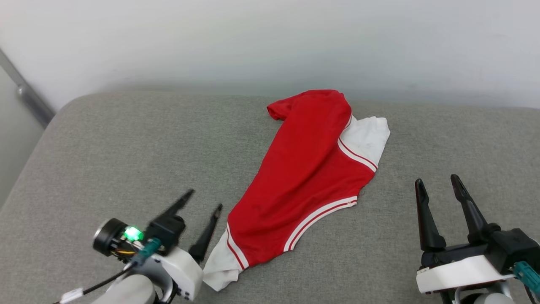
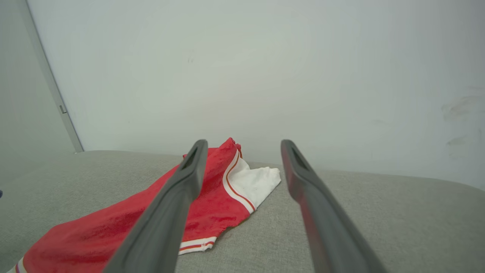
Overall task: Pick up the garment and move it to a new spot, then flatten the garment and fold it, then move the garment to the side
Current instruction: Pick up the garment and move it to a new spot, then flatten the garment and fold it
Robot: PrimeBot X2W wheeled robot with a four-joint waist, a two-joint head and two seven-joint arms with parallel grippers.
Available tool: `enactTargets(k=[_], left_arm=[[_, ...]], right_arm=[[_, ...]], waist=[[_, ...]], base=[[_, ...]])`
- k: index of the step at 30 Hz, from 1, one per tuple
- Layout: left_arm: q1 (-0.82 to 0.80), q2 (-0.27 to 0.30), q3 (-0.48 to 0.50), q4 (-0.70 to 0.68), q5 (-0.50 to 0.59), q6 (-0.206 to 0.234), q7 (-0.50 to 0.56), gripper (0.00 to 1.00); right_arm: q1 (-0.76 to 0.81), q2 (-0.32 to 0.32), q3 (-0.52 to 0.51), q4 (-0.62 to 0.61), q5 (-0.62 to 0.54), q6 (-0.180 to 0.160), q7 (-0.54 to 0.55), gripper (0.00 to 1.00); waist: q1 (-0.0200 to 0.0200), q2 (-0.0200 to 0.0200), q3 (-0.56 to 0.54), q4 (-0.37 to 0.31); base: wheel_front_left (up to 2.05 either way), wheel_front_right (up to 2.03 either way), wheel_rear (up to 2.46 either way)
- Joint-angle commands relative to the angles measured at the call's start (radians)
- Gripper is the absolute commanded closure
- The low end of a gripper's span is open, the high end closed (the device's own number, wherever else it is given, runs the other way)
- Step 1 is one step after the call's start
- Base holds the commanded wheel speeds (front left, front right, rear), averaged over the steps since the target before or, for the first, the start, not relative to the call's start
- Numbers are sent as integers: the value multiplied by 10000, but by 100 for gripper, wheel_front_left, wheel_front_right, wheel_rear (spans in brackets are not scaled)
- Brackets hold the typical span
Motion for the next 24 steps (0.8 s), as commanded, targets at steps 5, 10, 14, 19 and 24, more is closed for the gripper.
enactTargets(k=[5, 10, 14, 19, 24], left_arm=[[1403, -643, 2392, -1828, -628, 946, -98, 0], [2767, -1380, 4363, -2836, 88, 809, -85, 0], [3511, -1887, 5055, -2992, 640, 516, -86, 0], [3731, -2275, 5418, -3064, 1301, 195, -87, 0], [3547, -2690, 5574, -2993, 1887, -259, -88, 0]], right_arm=[[296, 8, -147, -88, 322, -3, -20, 0], [463, -149, -286, 62, 271, -3, -18, 0], [173, -567, -240, 127, 875, -3, 717, 0], [-459, -1550, 41, -169, 1443, -3, 2518, 0], [-1851, -3172, 736, -385, 2463, -3, 5728, 0]], waist=[[1, 0, -107, 287], [1, 0, -63, 564], [1, 0, 185, 858], [1, 0, 623, 1235], [1, 0, 1256, 1751]], base=[[0, 0, 0], [0, 0, 0], [0, 0, 0], [0, 0, 0], [0, 0, 0]])
